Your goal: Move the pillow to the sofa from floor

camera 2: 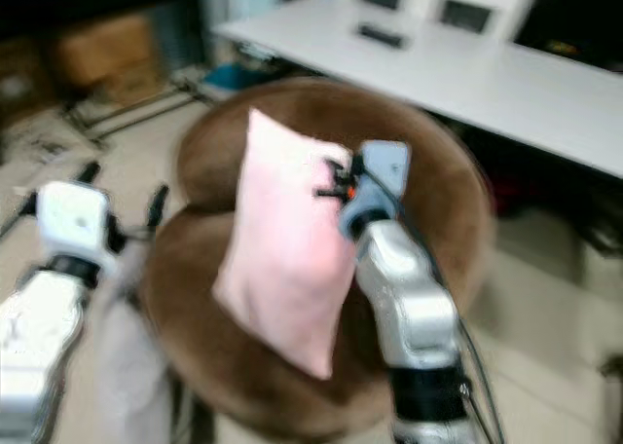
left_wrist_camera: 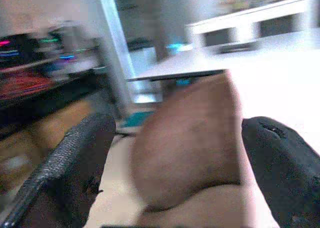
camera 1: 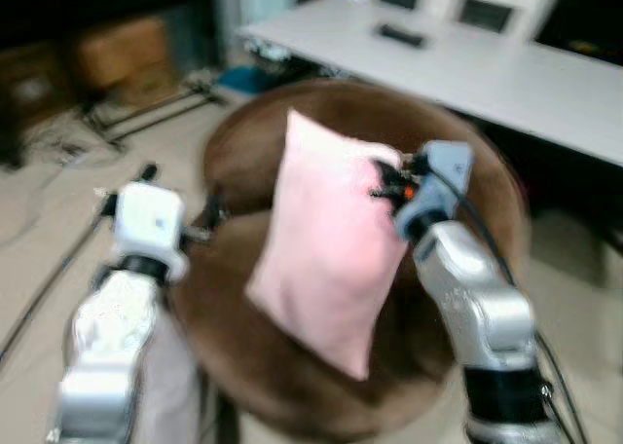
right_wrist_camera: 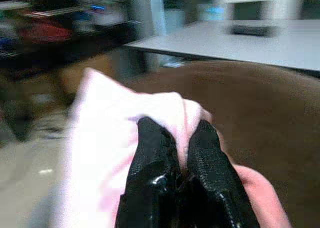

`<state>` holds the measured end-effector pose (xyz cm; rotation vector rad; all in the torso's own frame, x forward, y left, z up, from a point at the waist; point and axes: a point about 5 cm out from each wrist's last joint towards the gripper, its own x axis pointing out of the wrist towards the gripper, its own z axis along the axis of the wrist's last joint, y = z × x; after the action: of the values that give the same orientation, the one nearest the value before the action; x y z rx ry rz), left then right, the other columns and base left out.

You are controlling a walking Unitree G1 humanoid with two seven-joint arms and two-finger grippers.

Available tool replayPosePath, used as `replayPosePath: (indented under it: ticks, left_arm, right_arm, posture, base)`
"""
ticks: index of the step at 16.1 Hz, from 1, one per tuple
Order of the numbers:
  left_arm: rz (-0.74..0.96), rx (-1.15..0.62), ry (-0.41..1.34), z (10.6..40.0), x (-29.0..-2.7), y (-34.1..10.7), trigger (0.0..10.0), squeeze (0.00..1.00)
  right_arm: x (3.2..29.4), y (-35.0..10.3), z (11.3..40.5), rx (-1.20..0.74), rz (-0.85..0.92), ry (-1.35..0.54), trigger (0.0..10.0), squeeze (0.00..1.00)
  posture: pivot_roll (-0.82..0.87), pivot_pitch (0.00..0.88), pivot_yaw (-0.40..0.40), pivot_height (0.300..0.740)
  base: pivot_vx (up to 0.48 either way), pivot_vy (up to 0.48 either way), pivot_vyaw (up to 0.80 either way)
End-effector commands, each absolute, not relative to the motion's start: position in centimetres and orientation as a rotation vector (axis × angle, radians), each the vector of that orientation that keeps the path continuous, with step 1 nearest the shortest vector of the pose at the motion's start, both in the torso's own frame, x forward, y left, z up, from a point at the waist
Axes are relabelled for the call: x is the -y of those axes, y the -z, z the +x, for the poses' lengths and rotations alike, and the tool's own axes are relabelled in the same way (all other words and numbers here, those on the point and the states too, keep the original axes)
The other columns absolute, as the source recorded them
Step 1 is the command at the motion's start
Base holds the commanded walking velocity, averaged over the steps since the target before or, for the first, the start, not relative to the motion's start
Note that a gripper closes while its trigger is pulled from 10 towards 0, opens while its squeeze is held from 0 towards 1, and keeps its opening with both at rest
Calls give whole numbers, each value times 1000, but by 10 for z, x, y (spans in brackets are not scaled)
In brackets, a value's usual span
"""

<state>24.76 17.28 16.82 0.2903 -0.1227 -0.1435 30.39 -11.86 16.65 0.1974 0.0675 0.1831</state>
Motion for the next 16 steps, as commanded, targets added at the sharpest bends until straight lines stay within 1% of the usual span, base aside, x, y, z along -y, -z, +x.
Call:
replayPosePath:
  ticks: [1,2,4,6,9,10,12,13,15,16]
  left_arm:
    - [306,123,141,245,-177,-170,10000,471]
    - [307,122,141,245,-177,-170,10000,467]
    - [327,94,144,244,-177,-165,10000,451]
    - [331,22,201,240,-177,-155,10000,439]
    - [355,-70,306,231,-183,-146,10000,451]
    - [371,-86,330,229,-184,-145,10000,455]
    - [400,-142,375,223,-192,-142,10000,463]
    - [404,-150,383,222,-193,-141,10000,463]
    - [396,-197,446,218,-194,-140,10000,459]
    - [397,-205,459,217,-194,-139,10000,459]
  right_arm:
    - [117,-181,304,-7,201,-191,10000,0]
    - [116,-181,304,-7,202,-198,10000,0]
    - [106,-179,306,-31,219,-258,10000,0]
    - [96,-178,315,-66,257,-291,10000,0]
    - [77,-182,335,-117,304,-314,10000,0]
    - [72,-183,340,-140,334,-305,10000,0]
    - [65,-183,357,-185,455,-252,10000,0]
    - [64,-181,361,-195,489,-230,10000,0]
    - [68,-163,378,-265,602,-99,10000,0]
    - [69,-159,380,-280,617,-81,10000,0]
  posture:
    - [116,0,-66,735]
    - [116,0,-66,735]
    - [119,0,-69,735]
    - [123,0,-73,735]
    - [139,0,-84,735]
    - [142,0,-86,735]
    - [153,0,-91,735]
    - [157,0,-90,735]
    - [163,0,-82,735]
    - [163,0,-81,735]
  base:
    - [319,0,-544]
    - [296,0,0]
    - [0,0,0]
    - [0,0,0]
    - [0,0,0]
    - [0,0,0]
    - [0,0,0]
    - [0,0,0]
    - [0,0,0]
    - [0,0,0]
